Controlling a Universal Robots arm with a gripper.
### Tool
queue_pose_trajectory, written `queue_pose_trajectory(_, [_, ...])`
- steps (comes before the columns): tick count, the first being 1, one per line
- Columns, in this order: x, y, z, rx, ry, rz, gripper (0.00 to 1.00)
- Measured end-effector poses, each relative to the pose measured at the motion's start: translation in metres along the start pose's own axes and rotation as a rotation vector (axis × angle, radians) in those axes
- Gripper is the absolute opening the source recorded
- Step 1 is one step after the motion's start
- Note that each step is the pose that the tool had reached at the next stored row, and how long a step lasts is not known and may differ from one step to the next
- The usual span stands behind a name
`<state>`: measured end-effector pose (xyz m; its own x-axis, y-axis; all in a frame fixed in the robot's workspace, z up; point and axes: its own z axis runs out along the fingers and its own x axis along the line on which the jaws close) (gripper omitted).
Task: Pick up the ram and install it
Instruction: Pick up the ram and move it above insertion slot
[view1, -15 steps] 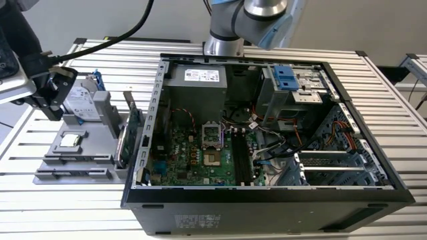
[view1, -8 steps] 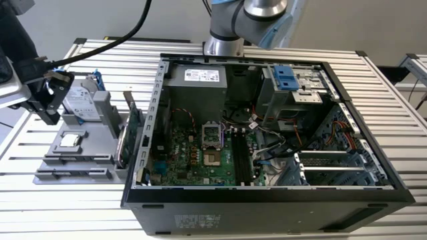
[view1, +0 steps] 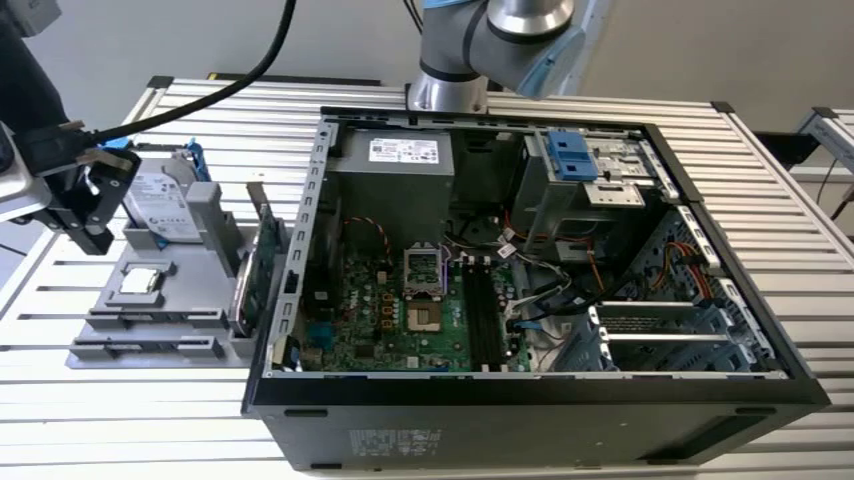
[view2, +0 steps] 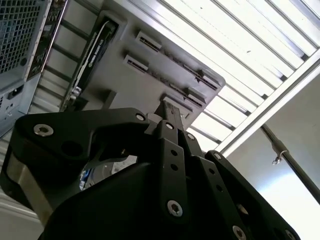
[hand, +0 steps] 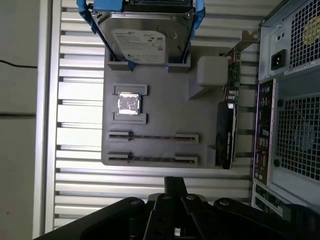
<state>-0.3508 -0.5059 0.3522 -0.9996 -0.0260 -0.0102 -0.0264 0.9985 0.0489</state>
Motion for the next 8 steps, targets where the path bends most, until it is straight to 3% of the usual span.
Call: queue_pose_trajectory(8, [0.0013, 0.0, 0.0005, 0.0, 0.0011, 0.0, 0.0])
